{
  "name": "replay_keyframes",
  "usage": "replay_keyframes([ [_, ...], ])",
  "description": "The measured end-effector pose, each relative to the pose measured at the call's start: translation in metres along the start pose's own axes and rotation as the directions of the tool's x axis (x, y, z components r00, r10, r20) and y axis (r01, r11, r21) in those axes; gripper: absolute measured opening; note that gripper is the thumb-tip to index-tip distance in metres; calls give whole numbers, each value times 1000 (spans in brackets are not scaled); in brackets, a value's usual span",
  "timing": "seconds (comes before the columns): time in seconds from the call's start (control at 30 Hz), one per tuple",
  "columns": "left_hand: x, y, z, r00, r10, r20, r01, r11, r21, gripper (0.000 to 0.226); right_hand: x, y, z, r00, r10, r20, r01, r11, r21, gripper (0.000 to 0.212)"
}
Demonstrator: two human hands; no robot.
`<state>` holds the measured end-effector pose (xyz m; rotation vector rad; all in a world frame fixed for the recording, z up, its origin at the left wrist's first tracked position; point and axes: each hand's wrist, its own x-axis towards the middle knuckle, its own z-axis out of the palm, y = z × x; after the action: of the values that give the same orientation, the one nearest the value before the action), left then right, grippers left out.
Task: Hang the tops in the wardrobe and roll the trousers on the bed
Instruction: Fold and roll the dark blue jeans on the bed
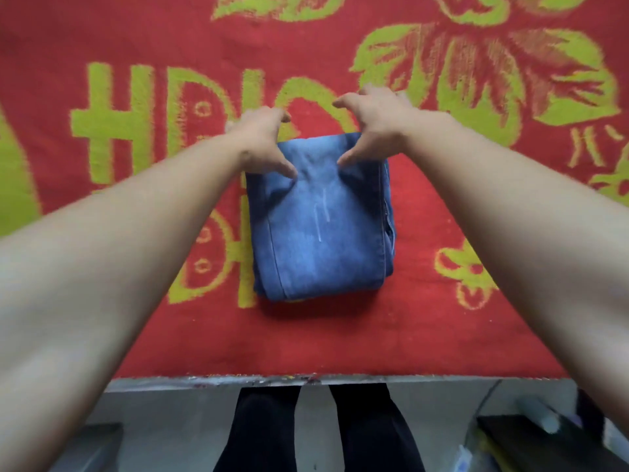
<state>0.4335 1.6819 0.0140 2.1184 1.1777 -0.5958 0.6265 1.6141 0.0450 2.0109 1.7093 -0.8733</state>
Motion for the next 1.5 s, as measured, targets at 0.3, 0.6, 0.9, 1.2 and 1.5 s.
replay_keyframes([
  [0.3, 22, 20, 24, 986, 63, 157, -78, 993, 87, 73, 23, -32, 13, 965, 97, 244, -75, 992, -101, 78],
  [0.6, -51, 20, 54, 998, 58, -34, -50, 979, 198, 22, -35, -51, 36, 984, 77, 158, -42, 976, -215, 57],
  [0.9, -162, 31, 117, 961, -92, -262, 118, 990, 83, 35, -132, -82, 67, 992, -122, -23, 117, 983, -144, 27],
  [1.2, -313, 82, 141, 894, -263, -362, 322, 940, 114, 41, -265, -92, 93, 925, -340, -169, 313, 935, -166, 29],
  [1.5, -539, 57, 60, 583, -545, -603, 656, 753, -47, 39, -396, -244, -9, 638, -733, -238, 604, 667, -435, 21],
])
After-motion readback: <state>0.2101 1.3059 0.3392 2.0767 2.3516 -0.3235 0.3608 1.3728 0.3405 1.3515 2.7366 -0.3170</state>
